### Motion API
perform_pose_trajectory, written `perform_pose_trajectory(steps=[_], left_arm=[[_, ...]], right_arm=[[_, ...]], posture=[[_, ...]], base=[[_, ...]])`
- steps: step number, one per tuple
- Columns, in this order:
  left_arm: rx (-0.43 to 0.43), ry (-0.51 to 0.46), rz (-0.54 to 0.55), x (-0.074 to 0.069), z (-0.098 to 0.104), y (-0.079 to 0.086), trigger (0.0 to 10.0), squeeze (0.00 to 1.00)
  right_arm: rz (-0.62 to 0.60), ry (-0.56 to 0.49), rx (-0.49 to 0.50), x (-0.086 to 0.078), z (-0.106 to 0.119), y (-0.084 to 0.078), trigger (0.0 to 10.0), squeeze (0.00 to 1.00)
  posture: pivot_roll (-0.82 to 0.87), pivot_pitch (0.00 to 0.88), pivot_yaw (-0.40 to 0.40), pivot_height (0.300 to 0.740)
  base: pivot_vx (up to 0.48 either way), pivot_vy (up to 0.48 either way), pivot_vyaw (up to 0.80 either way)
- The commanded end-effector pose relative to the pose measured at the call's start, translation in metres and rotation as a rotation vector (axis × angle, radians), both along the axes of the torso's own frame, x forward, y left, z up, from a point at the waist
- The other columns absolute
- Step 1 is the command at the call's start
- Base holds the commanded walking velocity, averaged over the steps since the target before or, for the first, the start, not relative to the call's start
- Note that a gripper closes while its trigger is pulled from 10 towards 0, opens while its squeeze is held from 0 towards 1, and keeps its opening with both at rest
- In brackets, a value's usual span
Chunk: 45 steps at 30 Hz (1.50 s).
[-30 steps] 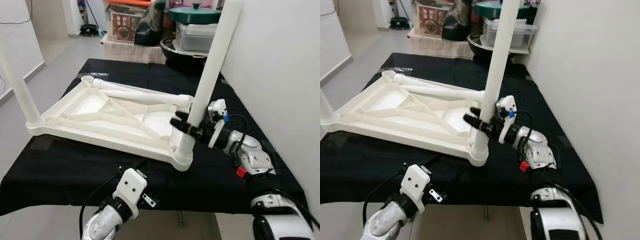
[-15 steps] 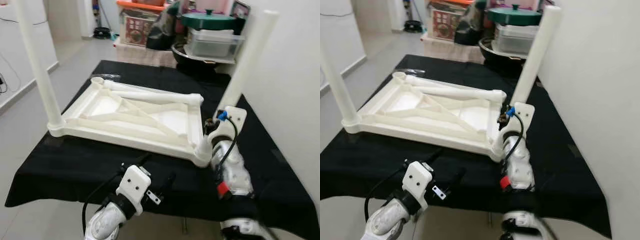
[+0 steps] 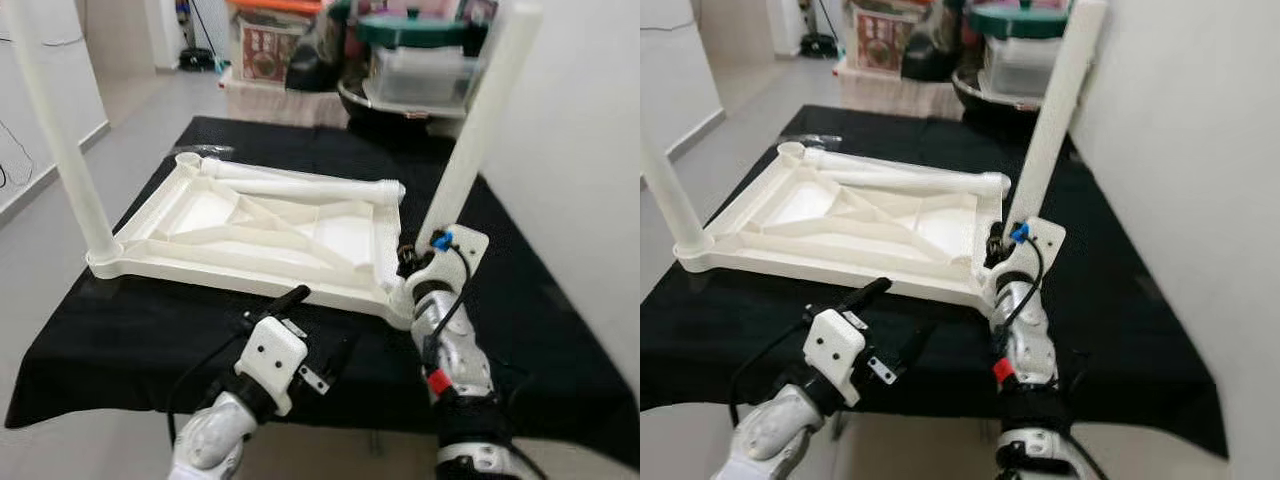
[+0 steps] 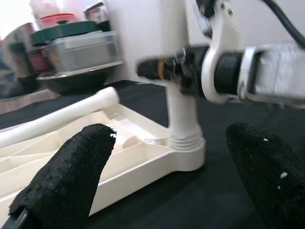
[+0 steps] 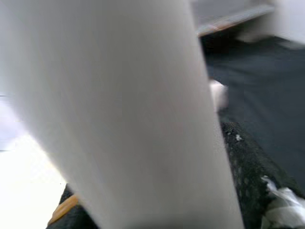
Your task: Building children table
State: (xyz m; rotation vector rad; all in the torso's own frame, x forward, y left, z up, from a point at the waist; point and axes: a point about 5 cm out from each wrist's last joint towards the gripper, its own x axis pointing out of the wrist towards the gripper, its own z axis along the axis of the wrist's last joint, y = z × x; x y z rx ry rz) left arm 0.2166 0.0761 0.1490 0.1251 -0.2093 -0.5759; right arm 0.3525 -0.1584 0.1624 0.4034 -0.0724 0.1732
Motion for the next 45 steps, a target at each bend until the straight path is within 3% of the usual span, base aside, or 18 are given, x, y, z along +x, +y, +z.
perform_pose_trajectory(steps=[1, 2, 4, 6, 13, 15, 16, 17, 18, 19, 23, 24, 29, 31, 34, 36, 41, 45], left_arm=[[0.000, 0.023, -0.001, 0.000, -0.003, -0.002, 10.0, 0.00], [0.000, 0.023, -0.001, 0.000, -0.003, -0.002, 10.0, 0.00], [-0.003, 0.030, -0.005, 0.000, -0.004, -0.003, 10.0, 0.00], [-0.007, 0.035, -0.007, 0.000, -0.004, -0.003, 10.0, 0.00], [-0.005, 0.053, -0.011, -0.002, -0.008, -0.003, 10.0, 0.00], [-0.005, 0.053, -0.011, -0.002, -0.008, -0.003, 10.0, 0.00], [-0.005, 0.056, -0.011, -0.002, -0.008, -0.003, 10.0, 0.00], [-0.005, 0.056, -0.011, -0.002, -0.008, -0.003, 10.0, 0.00], [-0.005, 0.057, -0.012, -0.002, -0.008, -0.003, 10.0, 0.00], [-0.005, 0.058, -0.011, -0.002, -0.008, -0.002, 10.0, 0.00], [-0.005, 0.058, -0.010, -0.002, -0.008, -0.002, 10.0, 0.00], [-0.003, 0.058, -0.008, -0.003, -0.008, -0.002, 10.0, 0.00], [0.000, 0.059, -0.006, -0.003, -0.009, -0.002, 10.0, 0.00], [0.004, 0.062, -0.005, -0.003, -0.010, -0.001, 10.0, 0.00], [0.006, 0.063, -0.005, -0.004, -0.010, -0.001, 10.0, 0.00], [0.007, 0.065, -0.009, -0.004, -0.011, -0.001, 10.0, 0.00], [0.011, 0.064, -0.015, -0.004, -0.011, -0.002, 10.0, 0.00], [0.013, 0.063, -0.016, -0.004, -0.011, -0.002, 10.0, 0.00]], right_arm=[[0.310, -0.064, 0.032, -0.004, 0.012, 0.004, 10.0, 0.00], [0.310, -0.064, 0.032, -0.004, 0.012, 0.004, 10.0, 0.00], [0.584, -0.098, 0.006, -0.014, 0.019, -0.007, 10.0, 0.00], [0.685, -0.112, 0.002, -0.018, 0.023, -0.011, 10.0, 0.00], [1.006, -0.093, -0.122, -0.027, 0.019, -0.003, 10.0, 0.00], [1.006, -0.093, -0.122, -0.027, 0.019, -0.003, 10.0, 0.00], [1.051, -0.086, -0.172, -0.026, 0.014, 0.004, 7.3, 0.00], [1.051, -0.086, -0.172, -0.026, 0.014, 0.004, 7.3, 0.00], [1.079, -0.073, -0.223, -0.024, 0.009, 0.010, 0.0, 0.00], [1.045, -0.050, -0.325, -0.020, -0.002, 0.019, 4.8, 0.00], [1.033, -0.037, -0.395, -0.019, -0.010, 0.025, 4.8, 0.00], [0.948, -0.035, -0.408, -0.013, -0.012, 0.028, 0.0, 0.00], [0.743, -0.010, -0.369, 0.000, -0.010, 0.022, 0.0, 0.00], [0.233, 0.117, -0.278, 0.018, -0.010, -0.009, 0.0, 0.00], [0.042, 0.173, -0.244, 0.021, -0.013, -0.022, 0.0, 0.00], [-0.337, 0.294, -0.186, 0.010, -0.023, -0.043, 0.0, 0.00], [-0.577, 0.364, -0.120, -0.010, -0.033, -0.042, 0.0, 0.00], [-0.609, 0.347, -0.121, -0.013, -0.033, -0.033, 0.0, 0.00]], posture=[[0.12, 0.000, -0.117, 0.740], [0.12, 0.000, -0.117, 0.740], [0.12, 0.000, -0.120, 0.740], [0.12, 0.000, -0.122, 0.740], [0.12, 0.000, -0.123, 0.740], [0.12, 0.000, -0.123, 0.740], [0.13, 0.000, -0.125, 0.740], [0.13, 0.000, -0.125, 0.740], [0.13, 0.000, -0.122, 0.740], [0.13, 0.000, -0.125, 0.740], [0.13, 0.000, -0.125, 0.740], [0.13, 0.000, -0.124, 0.740], [0.13, 0.000, -0.121, 0.740], [0.12, 0.000, -0.117, 0.740], [0.12, 0.000, -0.117, 0.740], [0.12, 0.000, -0.115, 0.740], [0.12, 0.000, -0.116, 0.740], [0.12, 0.000, -0.119, 0.740]], base=[[0.000, 0.000, 0.00], [0.000, 0.000, 0.00], [0.000, 0.000, 0.00], [0.000, 0.000, 0.00], [0.000, 0.000, 0.00], [0.000, 0.000, 0.00], [0.000, 0.000, 0.00], [0.000, 0.000, 0.00], [0.000, 0.000, 0.00], [0.000, 0.000, 0.00], [0.000, 0.000, 0.00], [0.000, 0.000, 0.00], [0.000, 0.000, 0.00], [0.000, 0.000, 0.00], [0.000, 0.000, 0.00], [0.000, 0.000, 0.00], [0.000, 0.000, 0.00], [0.000, 0.000, 0.00]])
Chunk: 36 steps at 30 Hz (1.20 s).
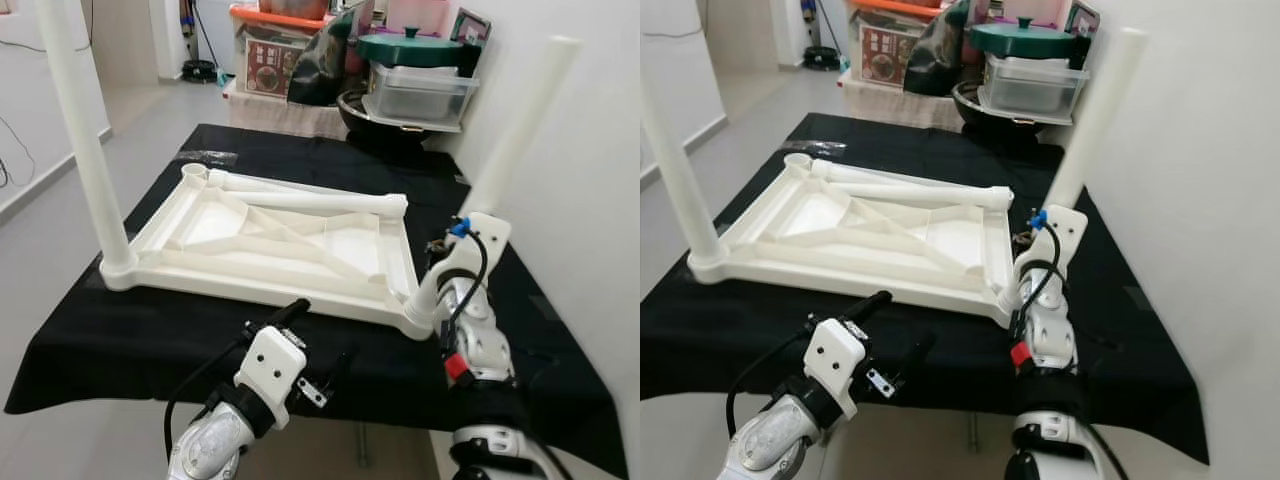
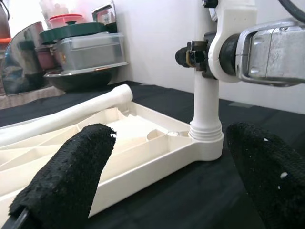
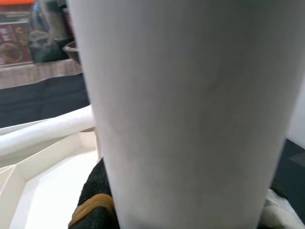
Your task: Building children table
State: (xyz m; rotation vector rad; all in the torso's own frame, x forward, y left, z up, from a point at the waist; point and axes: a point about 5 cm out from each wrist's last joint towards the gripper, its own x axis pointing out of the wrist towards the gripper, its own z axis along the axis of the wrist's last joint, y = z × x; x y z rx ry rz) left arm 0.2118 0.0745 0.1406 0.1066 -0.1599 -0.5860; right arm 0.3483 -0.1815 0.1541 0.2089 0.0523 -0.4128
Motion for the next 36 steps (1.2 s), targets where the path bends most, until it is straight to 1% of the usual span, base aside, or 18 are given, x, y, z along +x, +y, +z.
perform_pose_trajectory(steps=[1, 2, 3, 5, 8, 9, 10, 13, 14, 15, 18, 22, 23, 24, 25, 29, 33, 36], left_arm=[[0.015, 0.011, -0.009, 0.001, -0.003, -0.001, 10.0, 0.00], [0.015, 0.011, -0.009, 0.001, -0.003, -0.001, 10.0, 0.00], [0.016, 0.012, -0.008, 0.000, -0.003, -0.001, 10.0, 0.00], [0.018, 0.013, -0.008, 0.000, -0.004, -0.001, 10.0, 0.00], [0.020, 0.013, -0.008, 0.000, -0.004, -0.001, 10.0, 0.00], [0.019, 0.013, -0.007, 0.000, -0.004, -0.001, 10.0, 0.00], [0.019, 0.013, -0.007, 0.000, -0.004, -0.001, 10.0, 0.00], [0.019, 0.014, -0.006, 0.000, -0.004, -0.001, 10.0, 0.00], [0.019, 0.014, -0.006, 0.000, -0.004, -0.001, 10.0, 0.00], [0.019, 0.014, -0.007, 0.001, -0.004, -0.001, 10.0, 0.00], [0.020, 0.012, -0.007, 0.001, -0.004, -0.001, 10.0, 0.00], [0.020, 0.011, -0.006, 0.002, -0.004, -0.001, 10.0, 0.00], [0.020, 0.011, -0.006, 0.002, -0.004, -0.001, 10.0, 0.00], [0.021, 0.010, -0.007, 0.002, -0.004, -0.001, 10.0, 0.00], [0.021, 0.009, -0.007, 0.002, -0.004, -0.001, 10.0, 0.00], [0.022, 0.008, -0.009, 0.002, -0.004, -0.001, 10.0, 0.00], [0.021, 0.008, -0.010, 0.002, -0.003, -0.001, 10.0, 0.00], [0.022, 0.008, -0.010, 0.001, -0.003, -0.001, 10.0, 0.00]], right_arm=[[-0.077, 0.095, 0.080, -0.008, -0.025, -0.009, 0.0, 0.00], [-0.077, 0.095, 0.080, -0.008, -0.025, -0.009, 0.0, 0.00], [0.013, 0.048, 0.120, -0.004, -0.023, 0.008, 10.0, 1.00], [0.104, -0.005, 0.174, 0.001, -0.019, 0.031, 10.0, 1.00], [0.108, -0.010, 0.188, 0.002, -0.018, 0.037, 10.0, 1.00], [0.225, -0.053, 0.221, 0.006, -0.013, 0.039, 10.0, 0.00], [0.225, -0.053, 0.221, 0.006, -0.013, 0.039, 10.0, 0.00], [0.559, -0.138, 0.299, 0.012, -0.008, 0.039, 10.0, 0.00], [0.559, -0.138, 0.299, 0.012, -0.008, 0.039, 10.0, 0.00], [0.654, -0.141, 0.308, 0.011, -0.008, 0.035, 10.0, 0.00], [1.003, -0.152, 0.243, 0.001, -0.006, 0.014, 10.0, 0.00], [1.198, -0.152, 0.235, -0.009, -0.002, 0.004, 10.0, 0.00], [1.198, -0.152, 0.235, -0.009, -0.002, 0.004, 10.0, 0.00], [1.364, -0.150, 0.214, -0.018, 0.003, 0.002, 10.0, 0.00], [1.430, -0.141, 0.202, -0.021, 0.004, 0.003, 10.0, 0.00], [1.476, -0.133, 0.192, -0.023, 0.005, 0.005, 10.0, 0.00], [1.668, -0.123, 0.144, -0.021, 0.010, 0.021, 10.0, 0.00], [1.716, -0.114, 0.115, -0.018, 0.010, 0.026, 10.0, 0.00]], posture=[[0.12, 0.000, -0.119, 0.740], [0.12, 0.000, -0.119, 0.740], [0.12, 0.000, -0.121, 0.740], [0.12, 0.000, -0.120, 0.740], [0.12, 0.000, -0.119, 0.740], [0.12, 0.000, -0.121, 0.740], [0.12, 0.000, -0.121, 0.740], [0.11, 0.000, -0.119, 0.740], [0.11, 0.000, -0.119, 0.740], [0.12, 0.000, -0.119, 0.740], [0.12, 0.000, -0.121, 0.740], [0.12, 0.000, -0.122, 0.740], [0.12, 0.000, -0.122, 0.740], [0.12, 0.000, -0.121, 0.740], [0.12, 0.000, -0.121, 0.740], [0.12, 0.000, -0.121, 0.740], [0.13, 0.000, -0.122, 0.740], [0.13, 0.000, -0.121, 0.740]], base=[[0.000, 0.000, 0.00], [0.000, 0.000, 0.00], [0.000, 0.000, 0.00], [0.000, 0.000, 0.00], [0.000, 0.000, 0.00], [0.000, 0.000, 0.00], [0.000, 0.000, 0.00], [0.000, 0.000, 0.00], [0.000, 0.000, 0.00], [0.000, 0.000, 0.00], [0.000, 0.000, 0.00], [0.000, 0.000, 0.00], [0.000, 0.000, 0.00], [0.000, 0.000, 0.00], [0.000, 0.000, 0.00], [0.000, 0.000, 0.00], [0.000, 0.000, 0.00], [0.000, 0.000, 0.00]])
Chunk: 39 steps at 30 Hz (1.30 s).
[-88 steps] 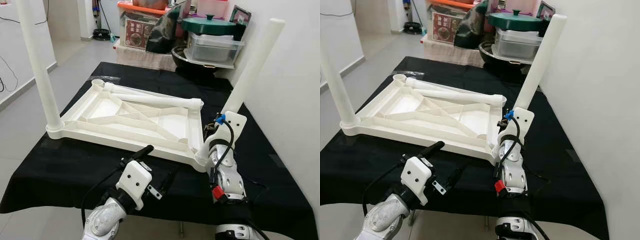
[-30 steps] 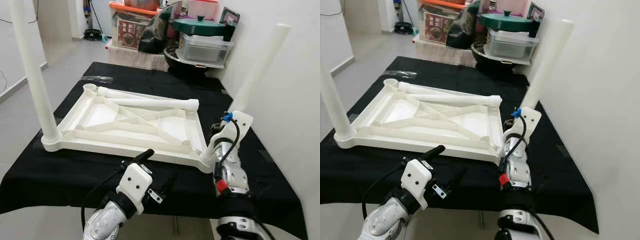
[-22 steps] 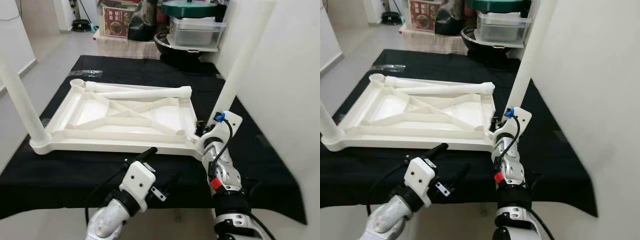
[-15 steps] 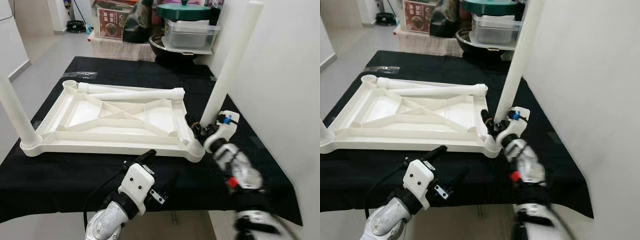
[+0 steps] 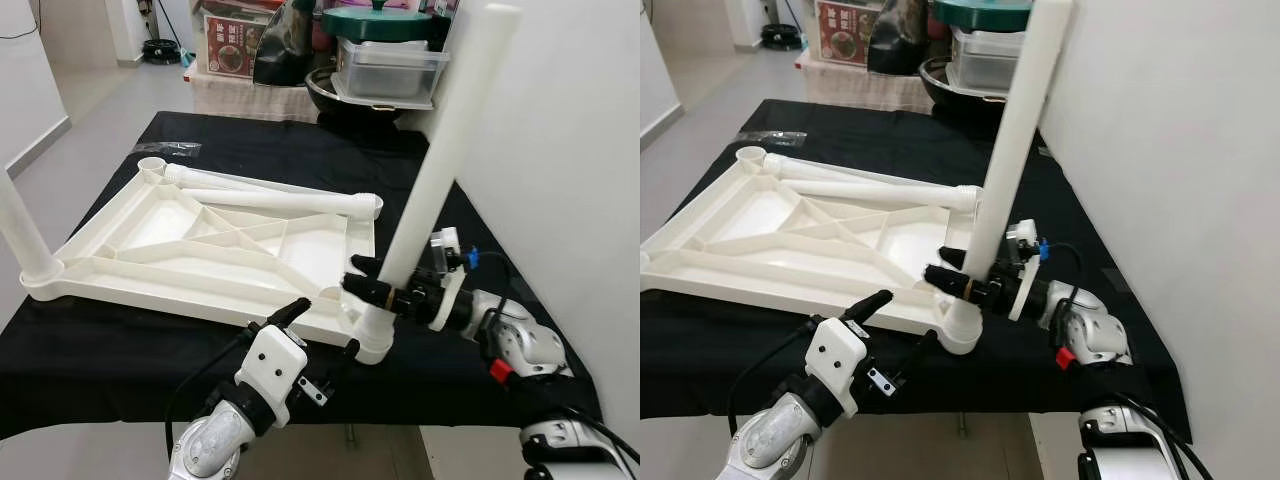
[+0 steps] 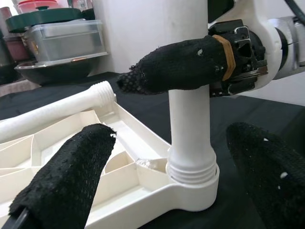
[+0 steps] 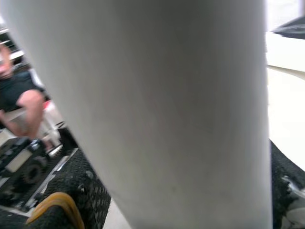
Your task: Building children table
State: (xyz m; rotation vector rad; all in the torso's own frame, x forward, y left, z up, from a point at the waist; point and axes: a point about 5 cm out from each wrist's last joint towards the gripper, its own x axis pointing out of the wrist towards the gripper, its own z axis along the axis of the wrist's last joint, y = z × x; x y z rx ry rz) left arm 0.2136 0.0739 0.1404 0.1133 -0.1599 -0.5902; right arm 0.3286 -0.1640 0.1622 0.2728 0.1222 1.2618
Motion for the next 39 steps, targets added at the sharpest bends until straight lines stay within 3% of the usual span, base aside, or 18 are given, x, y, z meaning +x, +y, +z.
perform_pose_trajectory(steps=[1, 2, 4, 9, 12, 14, 16, 17, 21, 23, 26, 27, 28, 30, 34, 35, 36, 39], left_arm=[[0.016, 0.010, -0.006, -0.001, -0.003, 0.000, 10.0, 0.00], [0.016, 0.010, -0.006, -0.001, -0.003, 0.000, 10.0, 0.00], [0.016, 0.009, -0.006, -0.001, -0.003, 0.000, 10.0, 0.00], [0.018, 0.011, -0.004, -0.001, -0.003, 0.000, 10.0, 0.00], [0.018, 0.015, -0.002, -0.002, -0.004, 0.000, 10.0, 0.00], [0.018, 0.015, -0.002, -0.002, -0.004, 0.000, 10.0, 0.00], [0.019, 0.018, -0.003, -0.002, -0.005, 0.001, 10.0, 0.00], [0.020, 0.020, -0.003, -0.002, -0.006, 0.001, 10.0, 0.00], [0.020, 0.020, -0.004, -0.002, -0.006, 0.001, 10.0, 0.00], [0.024, 0.024, -0.006, -0.003, -0.007, 0.001, 10.0, 0.00], [0.024, 0.024, -0.006, -0.003, -0.007, 0.001, 10.0, 0.00], [0.024, 0.025, -0.007, -0.003, -0.007, 0.001, 10.0, 0.00], [0.024, 0.025, -0.007, -0.003, -0.007, 0.001, 10.0, 0.00], [0.024, 0.025, -0.006, -0.003, -0.007, 0.000, 10.0, 0.00], [0.026, 0.024, -0.005, -0.003, -0.007, 0.000, 10.0, 0.00], [0.026, 0.024, -0.003, -0.003, -0.007, 0.000, 10.0, 0.00], [0.025, 0.024, -0.003, -0.003, -0.007, 0.000, 10.0, 0.00], [0.025, 0.024, -0.002, -0.003, -0.007, 0.000, 10.0, 0.00]], right_arm=[[0.057, -0.032, -0.035, 0.004, 0.002, 0.010, 10.0, 0.00], [0.053, -0.038, -0.055, 0.006, 0.001, 0.012, 0.0, 0.00], [0.049, -0.041, -0.069, 0.007, 0.000, 0.014, 0.0, 0.00], [-0.102, -0.058, -0.101, 0.016, -0.006, 0.016, 0.0, 0.00], [-0.421, -0.073, -0.203, 0.031, -0.010, 0.009, 0.0, 0.00], [-0.421, -0.073, -0.203, 0.031, -0.010, 0.009, 0.0, 0.00], [-0.775, -0.028, -0.253, 0.042, -0.013, -0.008, 0.0, 0.00], [-0.890, -0.009, -0.266, 0.045, -0.014, -0.015, 0.0, 0.00], [-0.947, 0.002, -0.272, 0.046, -0.015, -0.019, 0.0, 0.00], [-1.320, 0.128, -0.249, 0.039, -0.025, -0.035, 0.0, 0.00], [-1.320, 0.128, -0.249, 0.039, -0.025, -0.035, 0.0, 0.00], [-1.500, 0.220, -0.220, 0.031, -0.033, -0.039, 0.0, 0.00], [-1.500, 0.220, -0.220, 0.031, -0.033, -0.039, 0.0, 0.00], [-1.697, 0.321, -0.186, 0.019, -0.042, -0.032, 0.0, 0.00], [-1.703, 0.323, -0.145, 0.020, -0.040, -0.015, 0.0, 0.00], [-1.642, 0.296, -0.091, 0.025, -0.035, -0.003, 10.0, 0.00], [-1.572, 0.269, -0.044, 0.028, -0.029, 0.008, 10.0, 1.00], [-1.451, 0.184, 0.034, 0.033, -0.016, 0.020, 10.0, 1.00]], posture=[[0.13, 0.000, -0.121, 0.740], [0.14, 0.000, -0.123, 0.740], [0.14, 0.000, -0.123, 0.740], [0.14, 0.000, -0.124, 0.740], [0.13, 0.000, -0.123, 0.740], [0.13, 0.000, -0.123, 0.740], [0.13, 0.000, -0.117, 0.740], [0.12, 0.000, -0.117, 0.740], [0.12, 0.000, -0.117, 0.740], [0.12, 0.000, -0.117, 0.740], [0.12, 0.000, -0.117, 0.740], [0.12, 0.000, -0.118, 0.740], [0.12, 0.000, -0.118, 0.740], [0.12, 0.000, -0.121, 0.740], [0.12, 0.000, -0.125, 0.740], [0.12, 0.000, -0.125, 0.740], [0.12, 0.000, -0.125, 0.740], [0.12, 0.000, -0.123, 0.740]], base=[[0.000, 0.000, 0.00], [0.000, 0.000, 0.00], [0.000, 0.000, 0.00], [0.000, 0.000, 0.00], [0.000, 0.000, 0.00], [0.000, 0.000, 0.00], [0.000, 0.000, 0.00], [0.000, 0.000, 0.00], [0.000, 0.000, 0.00], [0.000, 0.000, 0.00], [0.000, 0.000, 0.00], [0.000, 0.000, 0.00], [0.000, 0.000, 0.00], [0.000, 0.000, 0.00], [0.000, 0.000, 0.00], [0.000, 0.000, 0.00], [0.000, 0.000, 0.00], [0.000, 0.000, 0.00]])
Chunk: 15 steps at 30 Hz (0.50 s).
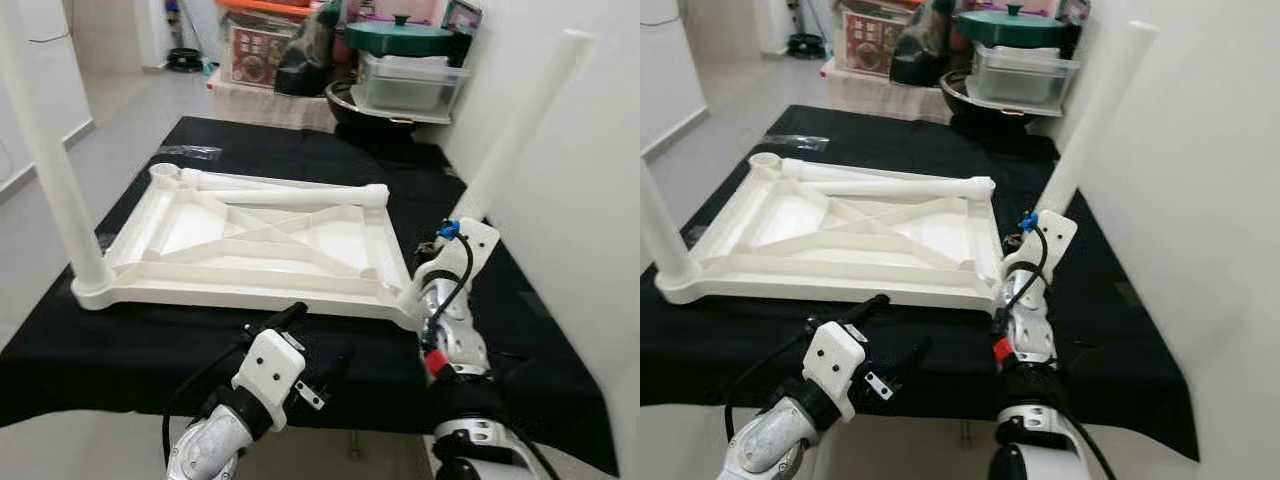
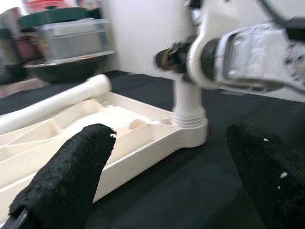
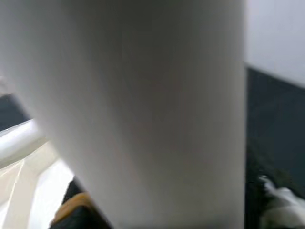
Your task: Building children table
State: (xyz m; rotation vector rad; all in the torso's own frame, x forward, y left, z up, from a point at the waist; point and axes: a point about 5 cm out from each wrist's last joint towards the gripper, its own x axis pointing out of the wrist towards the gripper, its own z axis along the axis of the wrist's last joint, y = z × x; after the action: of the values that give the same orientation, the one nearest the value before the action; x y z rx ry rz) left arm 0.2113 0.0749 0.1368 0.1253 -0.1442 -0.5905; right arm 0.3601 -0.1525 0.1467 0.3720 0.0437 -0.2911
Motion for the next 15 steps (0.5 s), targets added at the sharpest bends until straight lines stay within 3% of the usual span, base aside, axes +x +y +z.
perform_pose_trajectory(steps=[1, 2, 3, 4, 5, 8, 9, 11, 14, 15], left_arm=[[0.009, 0.013, -0.004, 0.000, -0.004, -0.001, 10.0, 0.00], [0.010, 0.013, -0.004, 0.000, -0.004, -0.001, 10.0, 0.00], [0.009, 0.013, -0.004, 0.000, -0.004, -0.001, 10.0, 0.00], [0.009, 0.013, -0.004, 0.000, -0.004, -0.001, 10.0, 0.00], [0.009, 0.013, -0.004, 0.000, -0.004, -0.001, 10.0, 0.00], [0.009, 0.012, -0.003, 0.000, -0.004, 0.000, 10.0, 0.00], [0.009, 0.012, -0.003, 0.000, -0.004, 0.000, 10.0, 0.00], [0.009, 0.011, -0.005, 0.000, -0.004, -0.001, 10.0, 0.00], [0.008, 0.011, -0.005, 0.001, -0.003, -0.001, 10.0, 0.00], [0.008, 0.010, -0.006, 0.001, -0.003, -0.001, 10.0, 0.00]], right_arm=[[0.113, -0.062, 0.013, 0.003, 0.003, 0.010, 10.0, 1.00], [0.149, -0.100, -0.009, 0.004, 0.008, 0.009, 10.0, 1.00], [0.229, -0.149, 0.000, 0.006, 0.013, 0.011, 10.0, 0.26], [0.283, -0.197, 0.035, 0.007, 0.018, 0.009, 10.0, 0.00], [0.283, -0.197, 0.035, 0.007, 0.018, 0.009, 10.0, 0.00], [0.515, -0.275, 0.035, 0.005, 0.029, 0.002, 10.0, 0.00], [0.515, -0.275, 0.035, 0.005, 0.029, 0.002, 10.0, 0.00], [0.715, -0.285, 0.020, 0.001, 0.030, -0.007, 10.0, 0.00], [0.786, -0.287, 0.025, -0.001, 0.031, -0.010, 10.0, 0.00], [0.930, -0.284, 0.026, -0.007, 0.029, -0.012, 10.0, 0.00]], posture=[[0.12, 0.000, -0.123, 0.740], [0.12, 0.000, -0.124, 0.740], [0.12, 0.000, -0.124, 0.740], [0.12, 0.000, -0.123, 0.740], [0.12, 0.000, -0.123, 0.740], [0.11, 0.000, -0.118, 0.740], [0.11, 0.000, -0.118, 0.740], [0.11, 0.000, -0.118, 0.740], [0.11, 0.000, -0.118, 0.740], [0.12, 0.000, -0.120, 0.740]], base=[[0.000, 0.000, 0.00], [0.000, 0.000, 0.00], [0.000, 0.000, 0.00], [0.000, 0.000, 0.00], [0.000, 0.000, 0.00], [0.000, 0.000, 0.00], [0.000, 0.000, 0.00], [0.000, 0.000, 0.00], [0.000, 0.000, 0.00], [0.000, 0.000, 0.00]])
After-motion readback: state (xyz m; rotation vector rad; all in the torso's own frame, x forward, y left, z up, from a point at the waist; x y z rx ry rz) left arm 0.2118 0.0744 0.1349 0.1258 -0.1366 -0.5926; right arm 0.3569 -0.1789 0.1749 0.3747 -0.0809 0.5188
